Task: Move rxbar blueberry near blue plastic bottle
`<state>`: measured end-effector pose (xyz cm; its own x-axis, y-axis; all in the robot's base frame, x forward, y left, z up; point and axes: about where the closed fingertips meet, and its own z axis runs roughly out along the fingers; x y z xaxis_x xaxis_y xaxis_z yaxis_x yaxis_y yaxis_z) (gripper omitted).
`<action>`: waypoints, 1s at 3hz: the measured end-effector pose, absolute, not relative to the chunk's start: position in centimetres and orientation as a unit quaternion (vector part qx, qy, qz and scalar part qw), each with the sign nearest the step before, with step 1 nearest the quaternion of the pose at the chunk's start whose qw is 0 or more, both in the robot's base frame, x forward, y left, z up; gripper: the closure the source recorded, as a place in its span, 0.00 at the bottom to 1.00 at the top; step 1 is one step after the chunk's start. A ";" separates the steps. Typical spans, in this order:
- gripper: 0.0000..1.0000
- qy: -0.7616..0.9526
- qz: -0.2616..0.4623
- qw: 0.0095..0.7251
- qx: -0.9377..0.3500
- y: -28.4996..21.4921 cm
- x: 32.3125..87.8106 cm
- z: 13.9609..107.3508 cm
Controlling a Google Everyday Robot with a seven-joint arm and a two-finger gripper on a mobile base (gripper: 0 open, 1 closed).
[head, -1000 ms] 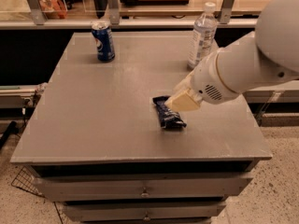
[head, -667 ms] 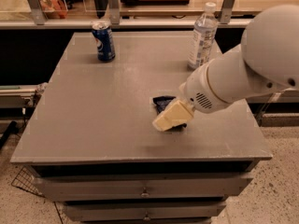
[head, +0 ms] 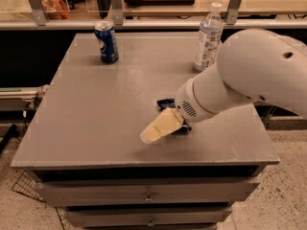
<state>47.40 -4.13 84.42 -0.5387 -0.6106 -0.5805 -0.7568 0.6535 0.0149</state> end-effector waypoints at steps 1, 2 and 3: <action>0.26 0.884 0.121 0.266 -0.366 -4.4 48.6 83.1; 0.48 0.888 0.118 0.268 -0.354 -4.5 49.0 82.7; 0.73 0.889 0.114 0.274 -0.349 -4.7 49.3 82.8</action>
Offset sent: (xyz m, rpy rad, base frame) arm 0.0225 -0.0057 -0.0241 -0.0097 0.0238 -0.1288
